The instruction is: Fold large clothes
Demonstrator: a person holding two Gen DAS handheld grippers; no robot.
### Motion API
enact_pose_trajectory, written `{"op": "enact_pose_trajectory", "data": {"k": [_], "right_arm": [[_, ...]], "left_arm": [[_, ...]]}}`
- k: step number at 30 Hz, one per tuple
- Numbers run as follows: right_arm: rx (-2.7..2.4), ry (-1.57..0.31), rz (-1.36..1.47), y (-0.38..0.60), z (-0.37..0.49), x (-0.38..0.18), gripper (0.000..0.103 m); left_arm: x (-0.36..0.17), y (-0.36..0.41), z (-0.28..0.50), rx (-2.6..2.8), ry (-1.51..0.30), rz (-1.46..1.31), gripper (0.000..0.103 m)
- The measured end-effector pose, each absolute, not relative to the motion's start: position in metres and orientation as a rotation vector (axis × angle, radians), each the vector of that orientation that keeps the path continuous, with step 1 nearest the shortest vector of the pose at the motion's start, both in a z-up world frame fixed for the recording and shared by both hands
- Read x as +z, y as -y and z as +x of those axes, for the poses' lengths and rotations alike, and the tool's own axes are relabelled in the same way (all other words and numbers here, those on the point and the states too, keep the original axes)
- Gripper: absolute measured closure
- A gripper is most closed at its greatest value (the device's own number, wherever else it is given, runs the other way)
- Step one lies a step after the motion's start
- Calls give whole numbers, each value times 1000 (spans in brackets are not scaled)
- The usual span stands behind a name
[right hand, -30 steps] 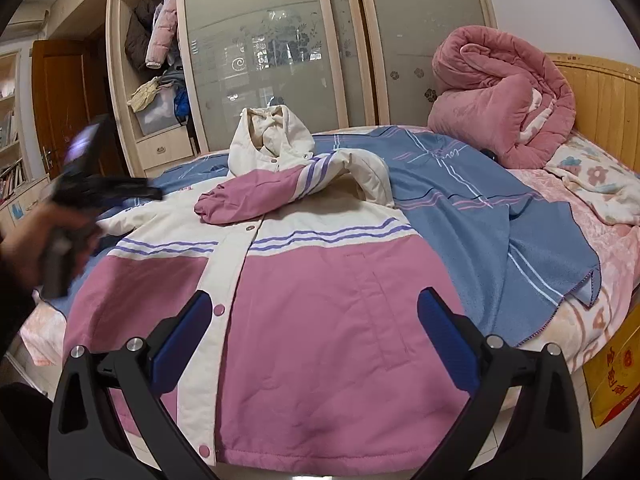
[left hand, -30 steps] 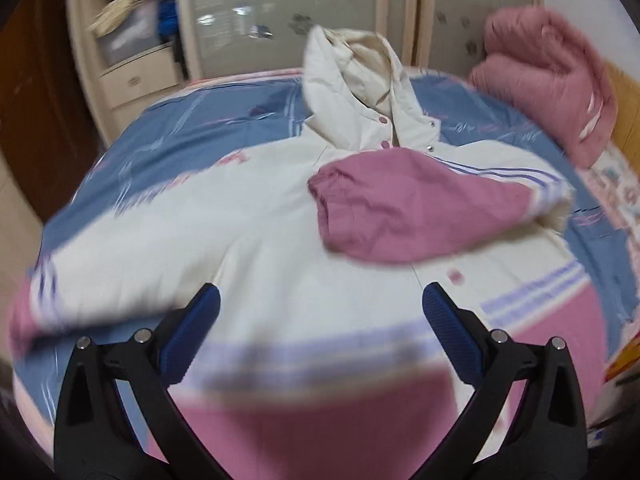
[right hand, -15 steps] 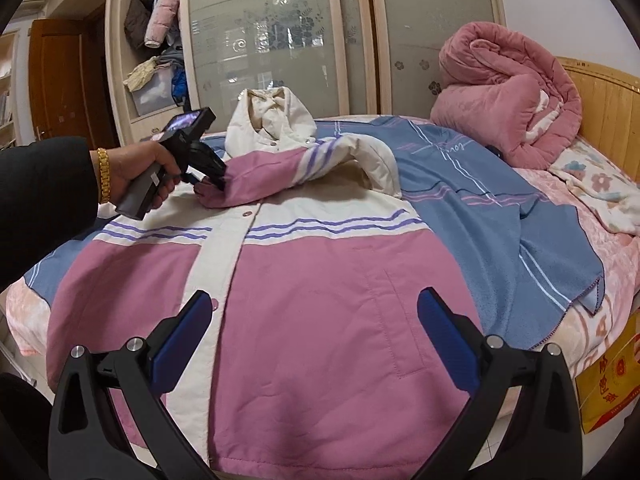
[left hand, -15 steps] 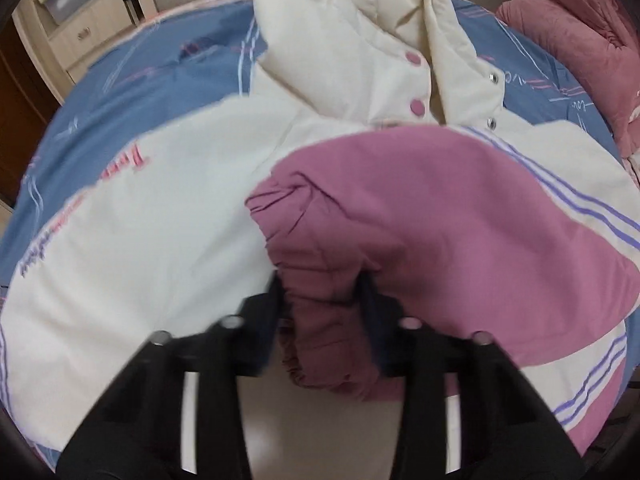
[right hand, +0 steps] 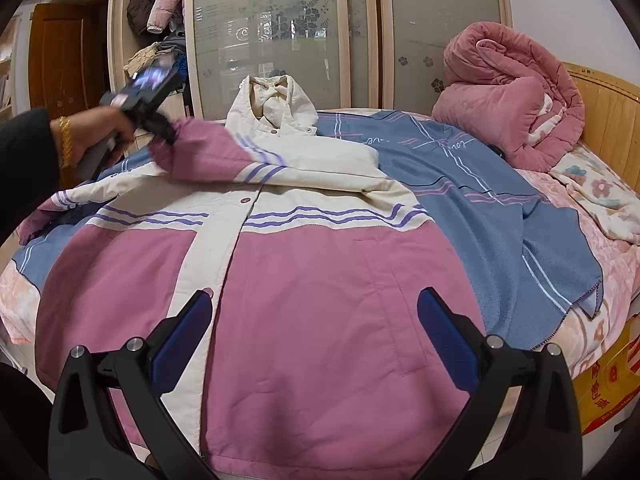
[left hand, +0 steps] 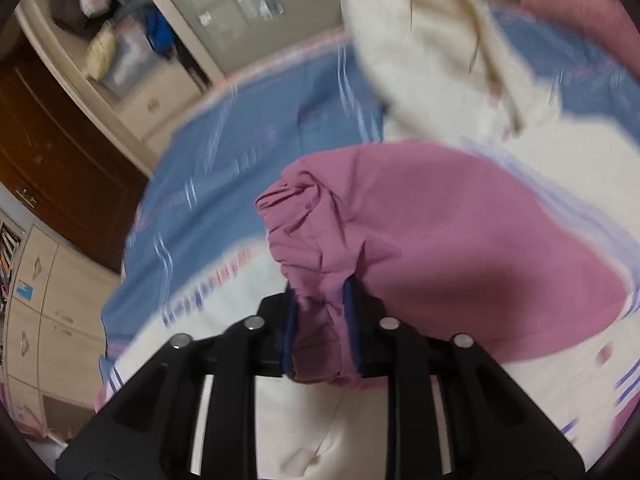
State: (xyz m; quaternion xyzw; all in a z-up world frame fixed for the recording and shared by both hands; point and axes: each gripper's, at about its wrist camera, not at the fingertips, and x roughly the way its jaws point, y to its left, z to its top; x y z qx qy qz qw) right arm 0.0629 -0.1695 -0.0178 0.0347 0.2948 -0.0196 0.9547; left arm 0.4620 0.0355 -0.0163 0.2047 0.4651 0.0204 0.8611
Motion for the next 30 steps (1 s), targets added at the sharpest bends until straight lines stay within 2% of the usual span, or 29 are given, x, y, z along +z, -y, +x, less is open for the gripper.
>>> {"op": "enact_pose_trajectory", "data": {"k": [2, 4, 5, 8, 11, 14, 18, 23, 30], "right_arm": [[-35, -600, 68, 167, 64, -18, 1], [-30, -599, 61, 164, 64, -18, 1], [-28, -597, 57, 163, 64, -18, 1], [-26, -591, 51, 162, 65, -17, 1], [-34, -581, 58, 164, 65, -15, 1], [-38, -579, 72, 168, 66, -14, 1], [-48, -575, 97, 174, 66, -16, 1], [-44, -574, 100, 169, 64, -19, 1], [-52, -540, 32, 160, 54, -28, 1]], "left_arm": [[-41, -43, 459, 42, -999, 439, 59], [-58, -50, 455, 99, -939, 459, 4], [-60, -58, 451, 158, -873, 454, 2], [-57, -81, 443, 145, -901, 283, 2], [-28, -98, 410, 141, -838, 151, 2], [12, -99, 326, 96, -663, 126, 2], [29, -98, 209, -36, -541, 55, 2], [14, -87, 98, -100, -502, -13, 2], [-24, -78, 50, -56, -460, 44, 2]]}}
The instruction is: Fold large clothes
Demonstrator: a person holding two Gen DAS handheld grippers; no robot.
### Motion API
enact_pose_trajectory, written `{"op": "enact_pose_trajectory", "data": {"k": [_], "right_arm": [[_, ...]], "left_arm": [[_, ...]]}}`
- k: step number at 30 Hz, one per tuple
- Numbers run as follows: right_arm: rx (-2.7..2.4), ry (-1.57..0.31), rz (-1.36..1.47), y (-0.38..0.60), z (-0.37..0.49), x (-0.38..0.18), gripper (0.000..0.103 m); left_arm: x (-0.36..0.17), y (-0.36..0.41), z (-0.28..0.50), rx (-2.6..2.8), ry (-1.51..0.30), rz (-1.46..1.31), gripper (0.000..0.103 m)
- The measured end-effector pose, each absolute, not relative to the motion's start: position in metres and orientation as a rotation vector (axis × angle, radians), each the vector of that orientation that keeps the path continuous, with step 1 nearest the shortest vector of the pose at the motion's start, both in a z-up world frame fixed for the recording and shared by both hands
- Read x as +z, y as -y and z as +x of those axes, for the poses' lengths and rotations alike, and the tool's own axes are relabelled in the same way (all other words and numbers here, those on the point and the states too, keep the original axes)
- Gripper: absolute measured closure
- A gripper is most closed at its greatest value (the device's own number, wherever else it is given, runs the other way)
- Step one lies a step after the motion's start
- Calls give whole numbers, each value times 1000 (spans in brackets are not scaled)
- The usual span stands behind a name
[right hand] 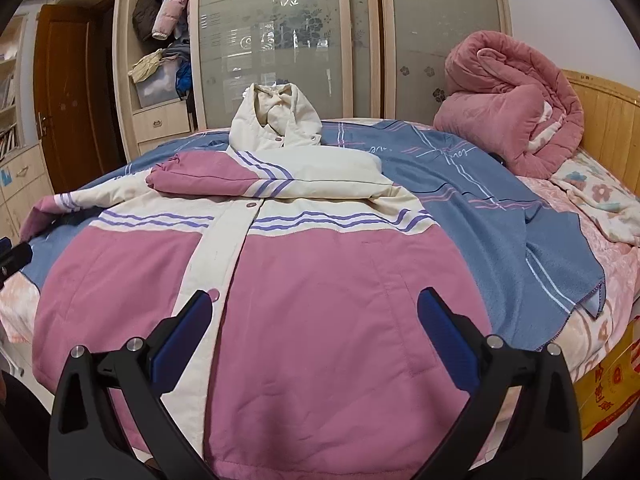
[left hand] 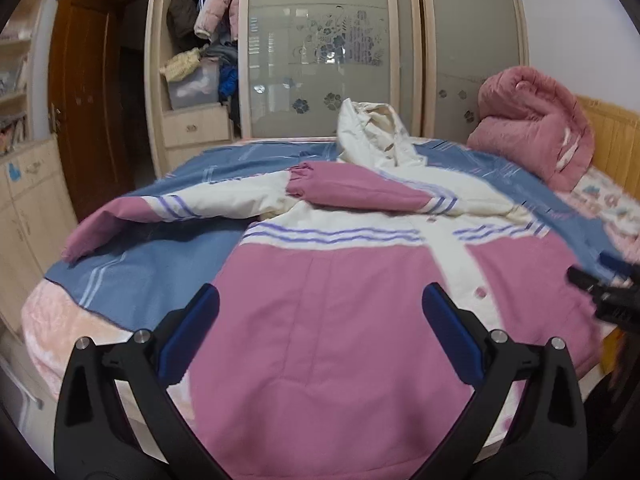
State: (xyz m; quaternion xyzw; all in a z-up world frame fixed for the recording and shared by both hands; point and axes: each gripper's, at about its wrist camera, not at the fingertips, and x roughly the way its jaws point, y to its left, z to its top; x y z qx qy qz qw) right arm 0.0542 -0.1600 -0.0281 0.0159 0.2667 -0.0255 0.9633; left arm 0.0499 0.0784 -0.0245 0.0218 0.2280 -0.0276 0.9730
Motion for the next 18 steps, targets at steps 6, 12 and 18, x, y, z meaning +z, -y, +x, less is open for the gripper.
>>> {"op": "enact_pose_trajectory", "data": {"k": [6, 12, 18], "right_arm": [[-52, -536, -14, 161, 48, -34, 1], [-62, -532, -28, 164, 47, -38, 1], [-67, -527, -24, 168, 46, -39, 1]], "left_arm": [[-45, -82, 61, -89, -522, -39, 2], [-46, -74, 64, -121, -509, -34, 2], [-47, -68, 66, -128, -509, -21, 2]]}}
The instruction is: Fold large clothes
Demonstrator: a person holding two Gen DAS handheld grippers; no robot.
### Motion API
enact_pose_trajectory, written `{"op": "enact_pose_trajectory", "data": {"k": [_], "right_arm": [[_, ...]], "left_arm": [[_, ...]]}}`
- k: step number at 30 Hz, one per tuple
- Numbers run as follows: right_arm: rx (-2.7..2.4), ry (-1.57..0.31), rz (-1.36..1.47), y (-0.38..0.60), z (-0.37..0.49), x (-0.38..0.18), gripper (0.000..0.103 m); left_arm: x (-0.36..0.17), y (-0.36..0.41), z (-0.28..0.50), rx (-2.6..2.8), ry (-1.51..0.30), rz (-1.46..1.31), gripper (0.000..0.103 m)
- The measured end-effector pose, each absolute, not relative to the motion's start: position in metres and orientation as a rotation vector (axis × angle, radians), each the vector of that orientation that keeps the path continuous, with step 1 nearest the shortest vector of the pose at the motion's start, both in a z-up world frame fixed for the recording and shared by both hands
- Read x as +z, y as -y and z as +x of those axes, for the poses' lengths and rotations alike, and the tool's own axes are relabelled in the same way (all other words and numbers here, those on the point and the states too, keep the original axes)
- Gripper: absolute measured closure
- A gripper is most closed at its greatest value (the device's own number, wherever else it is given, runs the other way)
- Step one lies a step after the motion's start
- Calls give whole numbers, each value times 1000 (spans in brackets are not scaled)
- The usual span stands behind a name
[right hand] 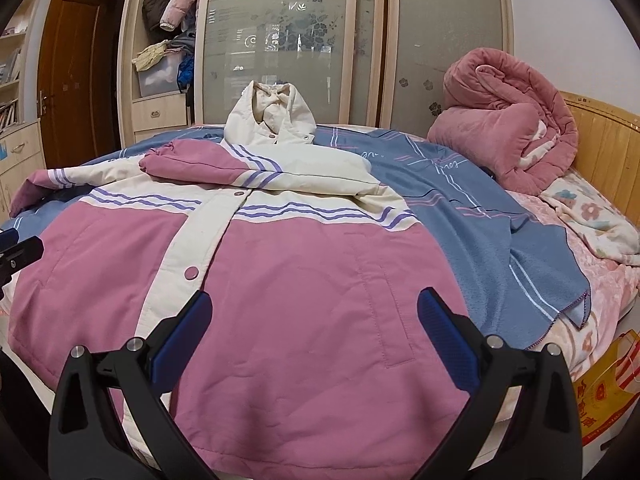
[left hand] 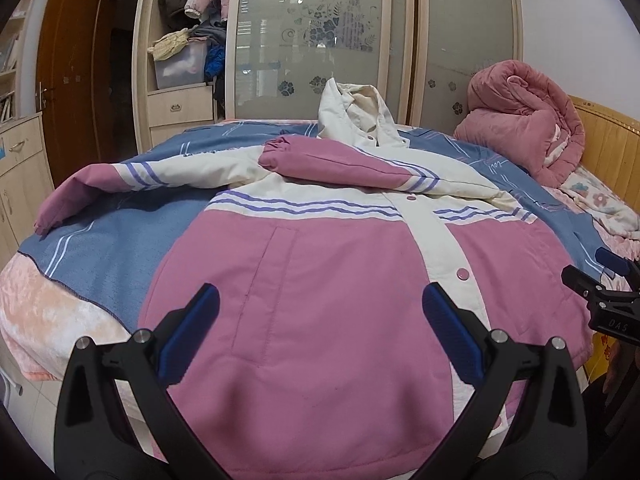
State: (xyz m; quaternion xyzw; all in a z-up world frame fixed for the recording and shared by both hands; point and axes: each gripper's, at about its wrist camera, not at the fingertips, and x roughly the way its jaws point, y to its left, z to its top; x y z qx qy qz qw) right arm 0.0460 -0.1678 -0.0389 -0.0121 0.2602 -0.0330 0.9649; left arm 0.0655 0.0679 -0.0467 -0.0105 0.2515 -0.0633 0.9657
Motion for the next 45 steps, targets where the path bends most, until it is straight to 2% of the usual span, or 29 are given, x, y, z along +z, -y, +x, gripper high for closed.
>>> {"op": "enact_pose_trajectory", "data": {"k": [45], "right_arm": [[-67, -513, -24, 164, 40, -34, 1]], "left_arm": [[-40, -75, 57, -124, -496, -41, 2]]}}
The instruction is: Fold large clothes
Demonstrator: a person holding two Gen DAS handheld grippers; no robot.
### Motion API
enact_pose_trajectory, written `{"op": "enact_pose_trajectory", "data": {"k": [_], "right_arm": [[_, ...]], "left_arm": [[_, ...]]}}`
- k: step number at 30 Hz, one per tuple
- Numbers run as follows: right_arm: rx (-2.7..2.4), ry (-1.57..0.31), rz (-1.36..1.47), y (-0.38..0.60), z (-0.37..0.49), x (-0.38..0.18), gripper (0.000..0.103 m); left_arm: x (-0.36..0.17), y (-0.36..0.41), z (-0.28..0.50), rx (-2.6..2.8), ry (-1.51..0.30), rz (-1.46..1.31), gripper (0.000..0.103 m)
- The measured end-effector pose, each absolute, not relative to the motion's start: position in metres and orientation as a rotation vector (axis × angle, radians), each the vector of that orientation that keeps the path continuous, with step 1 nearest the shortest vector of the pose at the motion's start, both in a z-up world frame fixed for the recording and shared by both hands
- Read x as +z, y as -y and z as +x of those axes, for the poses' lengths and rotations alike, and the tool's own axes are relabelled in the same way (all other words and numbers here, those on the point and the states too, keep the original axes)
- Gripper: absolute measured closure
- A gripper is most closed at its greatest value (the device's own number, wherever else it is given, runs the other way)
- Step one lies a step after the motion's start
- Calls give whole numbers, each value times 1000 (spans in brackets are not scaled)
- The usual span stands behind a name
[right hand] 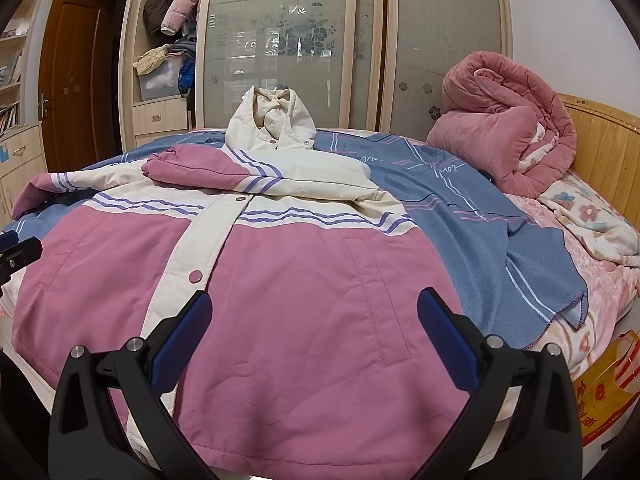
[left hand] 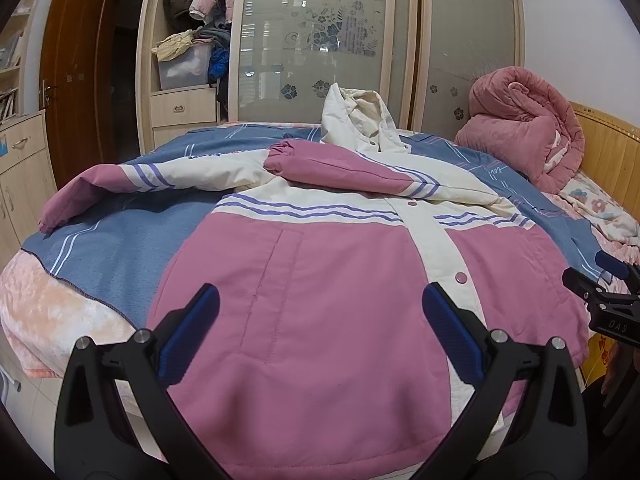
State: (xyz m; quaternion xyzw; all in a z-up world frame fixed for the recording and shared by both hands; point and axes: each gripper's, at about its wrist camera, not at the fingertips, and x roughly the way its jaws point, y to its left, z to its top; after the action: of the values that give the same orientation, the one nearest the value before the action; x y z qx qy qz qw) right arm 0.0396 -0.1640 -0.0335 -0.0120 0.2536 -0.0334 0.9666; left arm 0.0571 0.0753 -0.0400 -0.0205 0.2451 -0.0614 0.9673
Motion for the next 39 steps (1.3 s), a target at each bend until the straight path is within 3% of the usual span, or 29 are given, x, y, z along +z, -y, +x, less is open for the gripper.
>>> {"op": "enact_pose_trajectory", "data": {"k": [8, 19, 26, 32, 35, 37, 39], "right_arm": [[-48, -501, -4, 163, 36, -27, 1], [-15, -498, 18, 163, 36, -21, 1], [-16, -504, 14, 162, 37, -21, 1], [-12, -514, 10, 159, 41, -21, 1], [-6, -519, -1, 156, 44, -22, 1], [1, -523, -9, 153, 46, -23, 1], [6, -525, -11, 153, 47, -23, 1]], "left_arm": [[-30, -118, 64, -114, -534, -187, 2], [-38, -344, 108, 151, -529, -741, 2], [-64, -461, 162, 166, -504, -1082, 11], [-88, -484, 213, 180, -578, -1178, 27], [-92, -492, 230, 199, -563, -1191, 46], [-88, -498, 239, 242, -555, -1179, 72], [-66, -494, 250, 313, -545, -1061, 83]]}}
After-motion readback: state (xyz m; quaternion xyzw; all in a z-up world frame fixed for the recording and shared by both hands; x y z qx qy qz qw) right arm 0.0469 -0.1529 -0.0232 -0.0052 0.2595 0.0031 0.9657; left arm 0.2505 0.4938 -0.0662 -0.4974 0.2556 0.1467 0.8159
